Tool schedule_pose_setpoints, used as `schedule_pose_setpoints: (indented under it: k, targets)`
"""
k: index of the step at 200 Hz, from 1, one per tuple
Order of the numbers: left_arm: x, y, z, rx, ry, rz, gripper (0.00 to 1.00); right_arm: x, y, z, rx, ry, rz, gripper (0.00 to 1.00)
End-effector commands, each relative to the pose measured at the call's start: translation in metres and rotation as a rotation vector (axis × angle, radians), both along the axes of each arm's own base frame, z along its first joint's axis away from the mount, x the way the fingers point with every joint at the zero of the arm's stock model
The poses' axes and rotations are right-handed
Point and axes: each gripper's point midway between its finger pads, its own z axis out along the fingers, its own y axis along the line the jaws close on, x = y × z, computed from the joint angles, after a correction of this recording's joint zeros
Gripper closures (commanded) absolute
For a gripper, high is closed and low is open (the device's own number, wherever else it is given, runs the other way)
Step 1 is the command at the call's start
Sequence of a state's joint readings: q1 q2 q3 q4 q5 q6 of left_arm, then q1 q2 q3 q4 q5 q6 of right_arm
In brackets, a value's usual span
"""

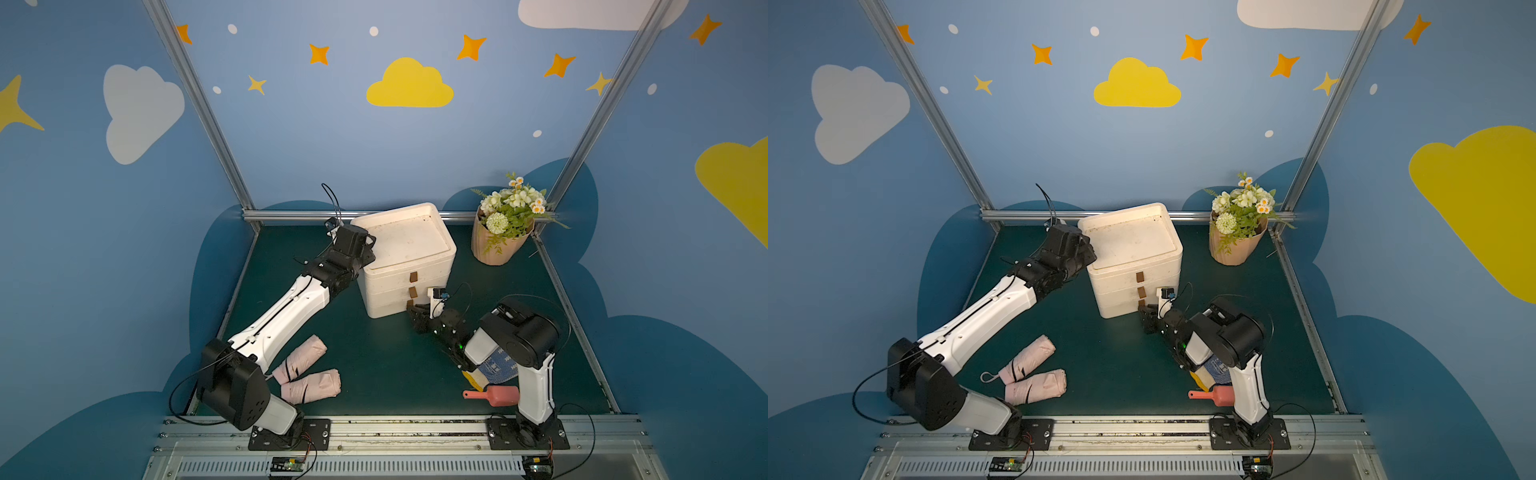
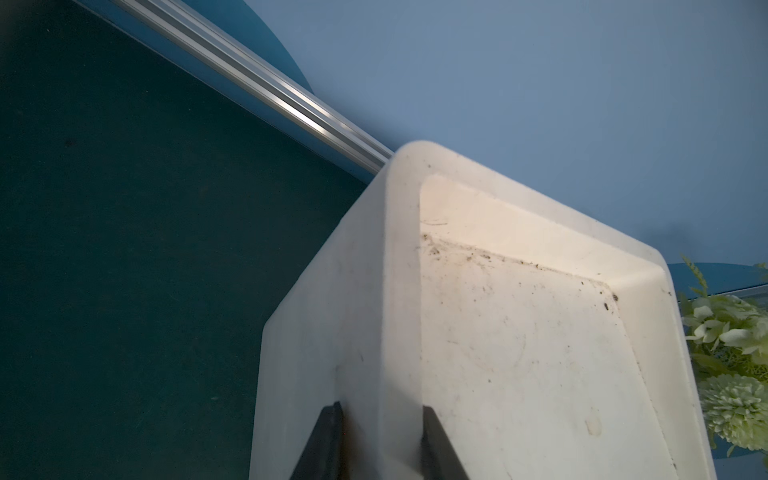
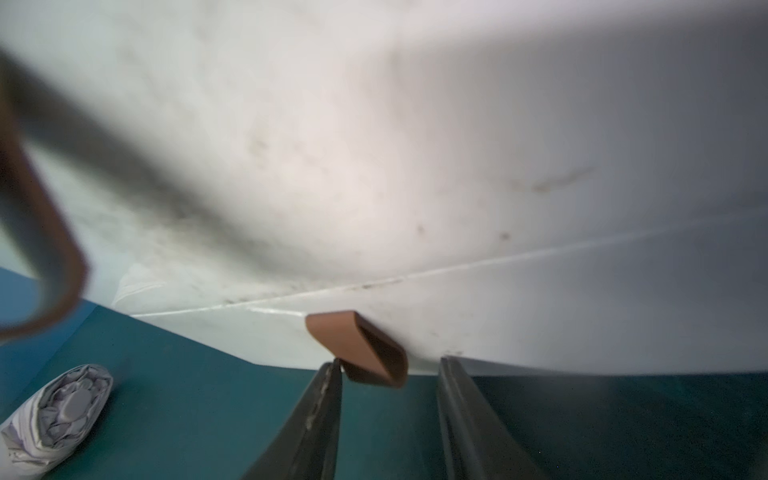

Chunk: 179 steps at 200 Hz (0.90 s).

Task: Place the umbrella in the drawer by color
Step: Open the drawer in the storage box.

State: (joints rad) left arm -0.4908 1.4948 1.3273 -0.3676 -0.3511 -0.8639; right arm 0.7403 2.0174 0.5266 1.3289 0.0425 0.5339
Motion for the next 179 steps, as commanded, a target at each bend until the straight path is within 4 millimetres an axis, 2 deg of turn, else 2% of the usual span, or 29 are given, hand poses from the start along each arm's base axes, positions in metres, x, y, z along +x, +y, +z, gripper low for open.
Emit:
schedule_pose_setpoints:
  k: [1,36,57,71,111,138,179]
  targets:
    - [-0.042,-0.023,-0.046,-0.090,0.236,-0.083,0.96,0.009,0.008,0.025,0.041,-0.098,0.014,0.57]
    - [-0.042,-0.024,-0.047,-0.094,0.238,-0.088,0.96,0.018,0.005,0.025,0.060,-0.086,-0.035,0.64]
    - [-0.043,-0.024,-0.048,-0.092,0.239,-0.089,0.96,0.023,0.001,0.024,0.083,-0.066,-0.064,0.81]
    - [-0.043,-0.024,-0.047,-0.092,0.238,-0.092,0.96,0.024,-0.001,0.022,0.096,-0.049,-0.075,1.00]
    - [-0.042,-0.022,-0.046,-0.084,0.230,-0.083,0.96,0.017,-0.003,0.028,0.124,-0.031,-0.058,1.00]
    - [-0.040,-0.019,-0.046,-0.071,0.220,-0.071,0.96,0.002,-0.002,0.033,0.138,-0.018,0.006,1.00]
    - [-0.035,-0.015,-0.044,-0.052,0.204,-0.066,0.96,-0.022,-0.013,0.018,0.205,0.127,-0.016,1.00]
